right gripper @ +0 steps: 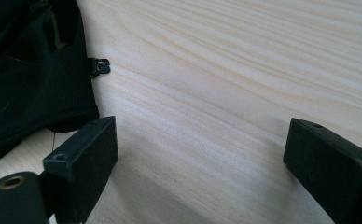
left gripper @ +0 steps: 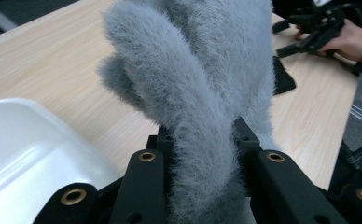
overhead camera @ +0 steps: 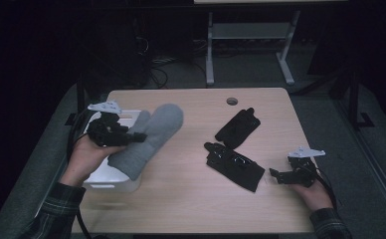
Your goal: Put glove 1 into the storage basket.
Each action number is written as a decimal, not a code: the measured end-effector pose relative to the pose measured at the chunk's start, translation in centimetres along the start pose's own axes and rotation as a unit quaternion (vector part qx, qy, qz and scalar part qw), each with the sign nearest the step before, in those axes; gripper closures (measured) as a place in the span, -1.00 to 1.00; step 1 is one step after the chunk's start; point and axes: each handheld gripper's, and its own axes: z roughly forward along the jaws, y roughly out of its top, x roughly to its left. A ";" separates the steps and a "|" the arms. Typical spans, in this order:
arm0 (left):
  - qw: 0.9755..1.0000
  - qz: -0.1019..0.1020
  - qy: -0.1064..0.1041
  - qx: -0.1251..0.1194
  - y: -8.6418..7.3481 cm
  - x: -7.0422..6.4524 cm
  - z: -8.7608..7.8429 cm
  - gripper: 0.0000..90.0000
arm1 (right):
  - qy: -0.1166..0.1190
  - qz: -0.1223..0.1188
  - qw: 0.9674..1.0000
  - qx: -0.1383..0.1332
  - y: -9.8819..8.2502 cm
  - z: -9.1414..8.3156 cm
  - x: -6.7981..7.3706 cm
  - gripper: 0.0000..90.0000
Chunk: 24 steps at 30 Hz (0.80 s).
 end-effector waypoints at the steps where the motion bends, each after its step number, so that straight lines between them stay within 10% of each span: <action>1: 1.000 -0.004 0.004 -0.002 -0.3 0.4 -0.4 0.58 | 0.000 0.000 1.000 0.000 0.0 0.0 0.0 -0.79; 13: 0.997 -0.069 0.039 -0.013 -4.3 5.0 -3.1 0.58 | -0.001 0.000 1.000 0.000 0.0 0.0 0.0 -0.79; 24: 0.991 -0.126 0.044 0.025 -7.8 8.8 -0.2 0.58 | -0.004 0.002 1.000 0.000 0.0 0.0 -0.1 -0.78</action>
